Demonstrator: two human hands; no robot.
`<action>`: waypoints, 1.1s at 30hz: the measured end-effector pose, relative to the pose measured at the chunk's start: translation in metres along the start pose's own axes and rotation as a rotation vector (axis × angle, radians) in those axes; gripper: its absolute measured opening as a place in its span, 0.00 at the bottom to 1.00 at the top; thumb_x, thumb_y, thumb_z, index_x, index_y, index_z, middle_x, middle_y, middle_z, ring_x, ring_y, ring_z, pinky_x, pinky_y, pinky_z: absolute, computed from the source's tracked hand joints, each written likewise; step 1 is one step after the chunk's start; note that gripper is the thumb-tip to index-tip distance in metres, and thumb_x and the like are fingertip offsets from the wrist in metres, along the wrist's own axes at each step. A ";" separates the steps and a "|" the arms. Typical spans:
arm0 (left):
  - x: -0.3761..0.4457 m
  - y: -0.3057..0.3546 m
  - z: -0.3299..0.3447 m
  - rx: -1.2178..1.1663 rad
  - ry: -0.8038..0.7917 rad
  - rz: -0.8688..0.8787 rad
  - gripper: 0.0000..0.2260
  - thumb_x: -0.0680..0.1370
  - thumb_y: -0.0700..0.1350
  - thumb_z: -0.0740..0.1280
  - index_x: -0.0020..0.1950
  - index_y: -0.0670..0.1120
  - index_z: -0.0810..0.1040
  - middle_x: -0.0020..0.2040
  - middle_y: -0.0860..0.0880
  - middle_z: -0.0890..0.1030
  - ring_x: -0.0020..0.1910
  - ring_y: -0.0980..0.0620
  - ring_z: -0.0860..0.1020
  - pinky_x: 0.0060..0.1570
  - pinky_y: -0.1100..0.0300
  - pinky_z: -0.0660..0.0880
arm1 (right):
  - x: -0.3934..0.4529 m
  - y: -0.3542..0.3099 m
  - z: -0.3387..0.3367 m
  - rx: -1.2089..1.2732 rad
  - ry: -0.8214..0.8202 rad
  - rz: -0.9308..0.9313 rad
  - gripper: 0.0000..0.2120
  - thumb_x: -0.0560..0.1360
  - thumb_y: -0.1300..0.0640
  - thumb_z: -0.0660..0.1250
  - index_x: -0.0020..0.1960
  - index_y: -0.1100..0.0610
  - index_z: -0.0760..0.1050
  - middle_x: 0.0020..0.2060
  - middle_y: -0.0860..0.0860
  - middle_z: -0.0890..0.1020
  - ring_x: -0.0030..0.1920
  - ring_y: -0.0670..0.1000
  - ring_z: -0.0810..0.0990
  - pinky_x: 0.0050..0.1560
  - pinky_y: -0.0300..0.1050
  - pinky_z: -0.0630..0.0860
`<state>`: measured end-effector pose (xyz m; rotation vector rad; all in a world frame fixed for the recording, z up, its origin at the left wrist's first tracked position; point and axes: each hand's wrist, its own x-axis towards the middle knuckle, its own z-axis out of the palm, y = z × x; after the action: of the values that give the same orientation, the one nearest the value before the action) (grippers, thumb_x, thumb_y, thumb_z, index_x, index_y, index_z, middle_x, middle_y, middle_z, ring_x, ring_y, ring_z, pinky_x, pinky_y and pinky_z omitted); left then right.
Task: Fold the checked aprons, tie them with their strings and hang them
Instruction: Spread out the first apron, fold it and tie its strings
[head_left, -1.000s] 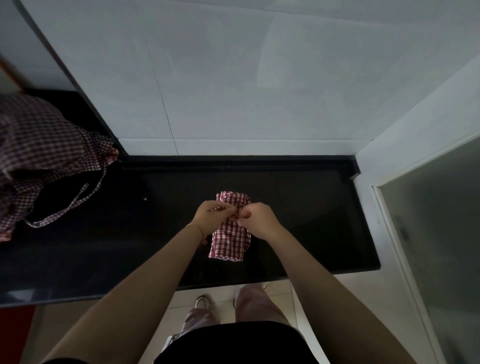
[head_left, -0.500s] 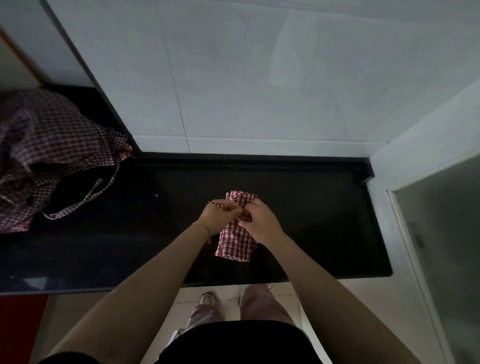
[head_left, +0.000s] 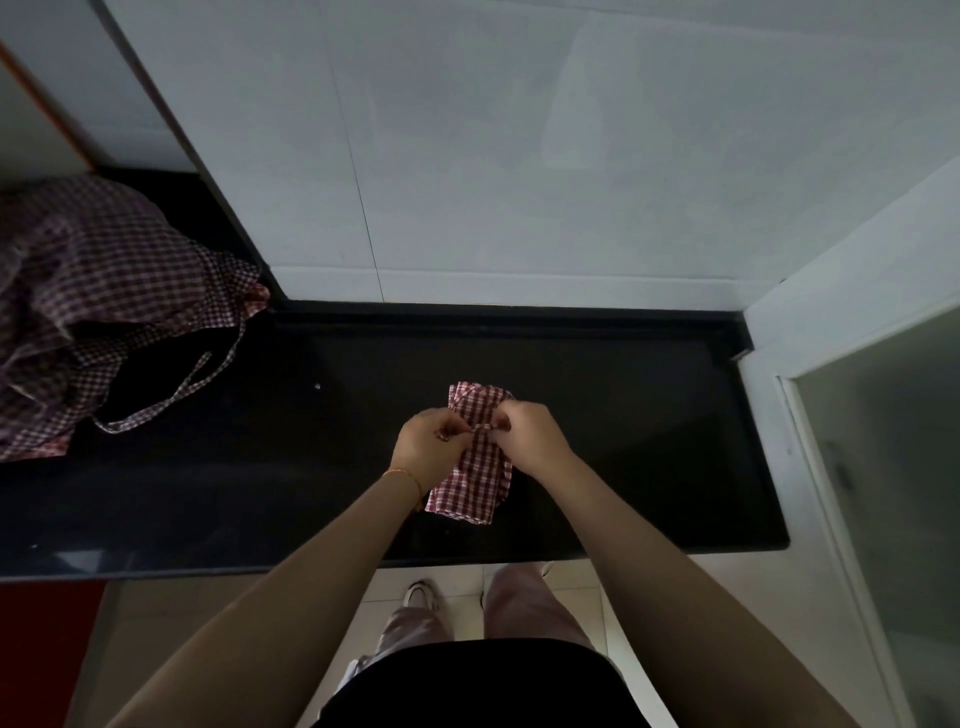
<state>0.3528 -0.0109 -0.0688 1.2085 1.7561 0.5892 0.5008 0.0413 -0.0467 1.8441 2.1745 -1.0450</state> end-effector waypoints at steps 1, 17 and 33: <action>0.000 0.000 0.000 0.007 0.001 0.011 0.05 0.76 0.43 0.71 0.44 0.53 0.80 0.47 0.56 0.78 0.49 0.58 0.76 0.50 0.65 0.73 | -0.002 0.003 -0.003 0.033 -0.024 -0.002 0.11 0.78 0.56 0.68 0.60 0.54 0.77 0.54 0.49 0.80 0.54 0.49 0.80 0.57 0.45 0.77; 0.004 -0.024 0.000 -0.095 0.035 -0.196 0.02 0.78 0.41 0.68 0.47 0.47 0.76 0.53 0.48 0.75 0.48 0.52 0.78 0.48 0.59 0.77 | -0.015 0.021 -0.003 0.311 -0.005 0.138 0.03 0.79 0.55 0.67 0.47 0.53 0.76 0.46 0.50 0.81 0.46 0.48 0.80 0.48 0.44 0.77; -0.004 -0.017 -0.036 -0.154 0.422 -0.015 0.18 0.75 0.46 0.70 0.65 0.50 0.76 0.62 0.51 0.72 0.62 0.53 0.69 0.61 0.56 0.70 | -0.016 0.034 -0.002 0.229 -0.094 0.110 0.11 0.77 0.55 0.68 0.60 0.51 0.75 0.55 0.48 0.79 0.51 0.46 0.77 0.51 0.42 0.74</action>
<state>0.3143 -0.0182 -0.0630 1.0127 2.0195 1.0090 0.5360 0.0297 -0.0521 1.9362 1.9472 -1.3753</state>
